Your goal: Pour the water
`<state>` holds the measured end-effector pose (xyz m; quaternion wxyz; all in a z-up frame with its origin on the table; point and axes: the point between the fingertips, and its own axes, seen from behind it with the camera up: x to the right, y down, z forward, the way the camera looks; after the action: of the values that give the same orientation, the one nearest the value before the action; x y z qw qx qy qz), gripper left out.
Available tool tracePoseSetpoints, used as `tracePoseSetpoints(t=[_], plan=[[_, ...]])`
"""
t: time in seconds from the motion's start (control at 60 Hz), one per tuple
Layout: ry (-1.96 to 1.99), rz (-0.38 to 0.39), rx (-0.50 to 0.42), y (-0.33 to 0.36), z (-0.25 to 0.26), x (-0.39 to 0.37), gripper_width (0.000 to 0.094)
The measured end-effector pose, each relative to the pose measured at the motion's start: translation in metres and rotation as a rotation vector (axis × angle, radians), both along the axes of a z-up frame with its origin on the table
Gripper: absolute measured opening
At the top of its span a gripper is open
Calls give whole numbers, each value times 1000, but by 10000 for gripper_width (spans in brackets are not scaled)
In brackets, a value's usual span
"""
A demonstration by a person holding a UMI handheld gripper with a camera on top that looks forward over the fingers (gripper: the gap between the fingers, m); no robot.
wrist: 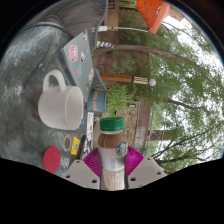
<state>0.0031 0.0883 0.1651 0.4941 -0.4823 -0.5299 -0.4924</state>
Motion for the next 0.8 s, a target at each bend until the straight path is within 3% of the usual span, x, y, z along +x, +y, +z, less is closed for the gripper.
tracePoseSetpoints(t=[0.15, 0.3, 0.383, 0.4, 0.533, 0.667, 0.8], plan=[[-478, 33, 30, -1, -1, -13, 270], [-647, 55, 69, -3, -7, -22, 275], [-700, 104, 45, 0, -8, -26, 275], [-709, 84, 76, -10, -12, -26, 275], [-700, 128, 52, -1, -6, -29, 276], [-448, 148, 96, -1, 29, -36, 276], [281, 117, 73, -1, 71, -18, 275]])
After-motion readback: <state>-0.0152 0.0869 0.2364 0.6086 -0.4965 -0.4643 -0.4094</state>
